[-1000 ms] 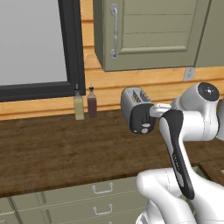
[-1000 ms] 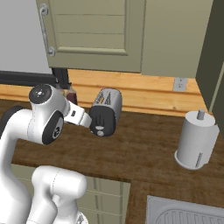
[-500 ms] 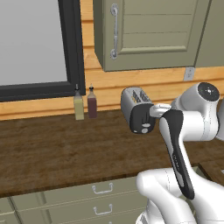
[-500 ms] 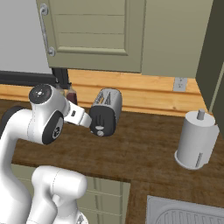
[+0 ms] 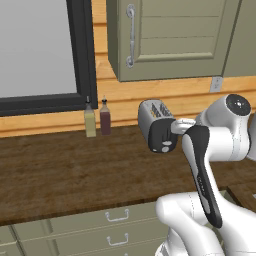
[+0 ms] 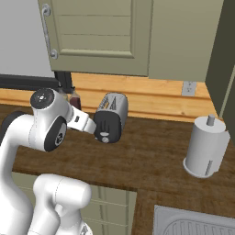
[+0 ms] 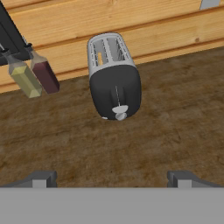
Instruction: Start the toaster. Once the lever pops up, take the bread to the plate on the dining counter.
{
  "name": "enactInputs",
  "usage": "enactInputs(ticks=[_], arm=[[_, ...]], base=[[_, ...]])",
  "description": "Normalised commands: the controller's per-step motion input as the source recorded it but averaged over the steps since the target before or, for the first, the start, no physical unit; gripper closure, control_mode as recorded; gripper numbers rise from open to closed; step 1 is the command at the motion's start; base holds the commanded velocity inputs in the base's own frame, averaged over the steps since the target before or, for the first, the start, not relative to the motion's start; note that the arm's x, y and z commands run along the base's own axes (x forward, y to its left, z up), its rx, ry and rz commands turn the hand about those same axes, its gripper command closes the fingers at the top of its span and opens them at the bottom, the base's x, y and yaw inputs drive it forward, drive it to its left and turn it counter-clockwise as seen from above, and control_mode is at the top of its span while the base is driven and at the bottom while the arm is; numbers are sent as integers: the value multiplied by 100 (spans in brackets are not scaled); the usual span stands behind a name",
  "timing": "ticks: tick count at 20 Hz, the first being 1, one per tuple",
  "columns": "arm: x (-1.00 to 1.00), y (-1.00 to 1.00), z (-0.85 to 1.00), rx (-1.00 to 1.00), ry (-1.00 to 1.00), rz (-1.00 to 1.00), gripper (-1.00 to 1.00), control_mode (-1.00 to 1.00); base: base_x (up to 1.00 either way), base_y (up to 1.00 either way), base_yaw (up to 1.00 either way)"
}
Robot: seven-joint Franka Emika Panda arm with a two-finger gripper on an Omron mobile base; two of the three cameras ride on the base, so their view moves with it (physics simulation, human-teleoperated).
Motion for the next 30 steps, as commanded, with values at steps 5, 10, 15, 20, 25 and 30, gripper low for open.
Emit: enactInputs(ticks=[5, 10, 15, 20, 25, 30], arm=[[0, 0, 0, 0, 0, 0, -100, -100], [0, 0, 0, 0, 0, 0, -100, -100], [0, 0, 0, 0, 0, 0, -100, -100], [0, 0, 0, 0, 0, 0, -100, -100], [0, 0, 0, 0, 0, 0, -100, -100], [0, 0, 0, 0, 0, 0, -100, -100]], base=[[0, 0, 0], [0, 0, 0], [0, 0, 0], [0, 0, 0], [0, 0, 0], [0, 0, 0]])
